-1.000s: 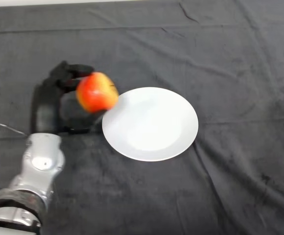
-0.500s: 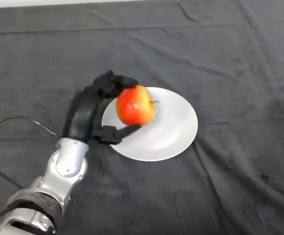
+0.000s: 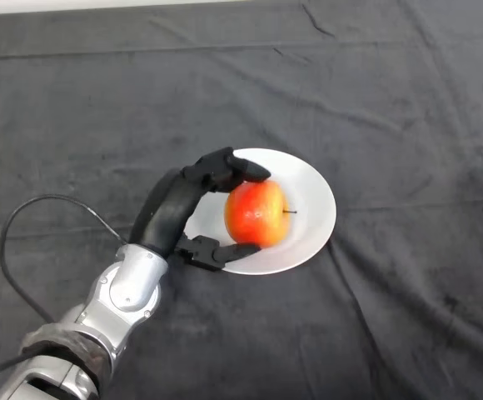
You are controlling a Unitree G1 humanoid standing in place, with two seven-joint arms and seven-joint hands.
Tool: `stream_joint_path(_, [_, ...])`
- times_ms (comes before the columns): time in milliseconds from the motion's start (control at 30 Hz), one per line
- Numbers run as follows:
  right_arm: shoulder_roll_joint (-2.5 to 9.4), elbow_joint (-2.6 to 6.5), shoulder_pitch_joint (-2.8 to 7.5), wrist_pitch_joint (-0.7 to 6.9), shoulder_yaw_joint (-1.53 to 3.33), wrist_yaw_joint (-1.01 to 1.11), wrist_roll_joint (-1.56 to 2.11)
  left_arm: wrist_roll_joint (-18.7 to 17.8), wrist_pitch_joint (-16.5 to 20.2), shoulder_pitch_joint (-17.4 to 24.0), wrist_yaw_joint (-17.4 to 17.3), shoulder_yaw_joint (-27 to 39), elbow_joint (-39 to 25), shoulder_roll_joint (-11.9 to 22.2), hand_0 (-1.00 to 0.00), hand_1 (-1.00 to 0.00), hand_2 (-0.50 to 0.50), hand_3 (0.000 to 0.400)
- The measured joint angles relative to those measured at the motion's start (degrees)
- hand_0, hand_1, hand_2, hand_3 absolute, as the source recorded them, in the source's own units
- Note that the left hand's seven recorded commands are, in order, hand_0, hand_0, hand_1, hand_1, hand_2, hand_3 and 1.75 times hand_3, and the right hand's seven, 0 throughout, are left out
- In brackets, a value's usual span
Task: Move the apple to the plate
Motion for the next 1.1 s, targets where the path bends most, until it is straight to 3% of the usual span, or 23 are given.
stream_joint_path(33, [0.0, 0.0, 0.0, 0.0, 0.0, 0.0, 0.0, 0.0, 0.0, 0.0, -0.4, 0.0, 0.3, 0.0, -0.75, -0.29, -0.23, 0.301])
stream_joint_path(67, [0.0, 0.0, 0.0, 0.0, 0.0, 0.0, 0.01, 0.0, 0.2, 0.0, -0.5, -0.1, 0.7, 0.0, -0.47, 0.0, -0.24, 0.19])
stream_joint_path(100, [0.0, 0.0, -0.01, 0.0, 0.0, 0.0, 0.01, 0.0, 0.6, 0.0, -0.6, -0.2, 0.9, 0.0, -0.15, 0.0, -0.08, 0.061])
stream_joint_path(133, [0.0, 0.0, -0.01, 0.0, 0.0, 0.0, 0.0, 0.0, 1.0, 0.0, -0.7, -0.4, 0.9, 0.0, 0.0, 0.0, 0.0, 0.0])
stream_joint_path(700, [0.0, 0.0, -0.02, -0.01, 0.0, 0.0, 0.0, -2.0, 4.9, -0.9, -1.2, -0.5, 0.9, 1.4, 0.0, 0.0, 0.0, 0.0])
stream_joint_path(967, [0.0, 0.02, -0.04, -0.02, 0.0, 0.0, 0.0, -4.3, 5.3, -2.4, 2.8, 4.1, 0.9, 4.2, 0.0, 0.0, 0.0, 0.0])
stream_joint_path(1100, [0.01, 0.03, -0.08, -0.11, 0.0, 0.0, 0.02, -5.7, 6.0, -2.8, 3.8, 7.6, 0.9, 7.3, 0.0, 0.0, 0.0, 0.0])
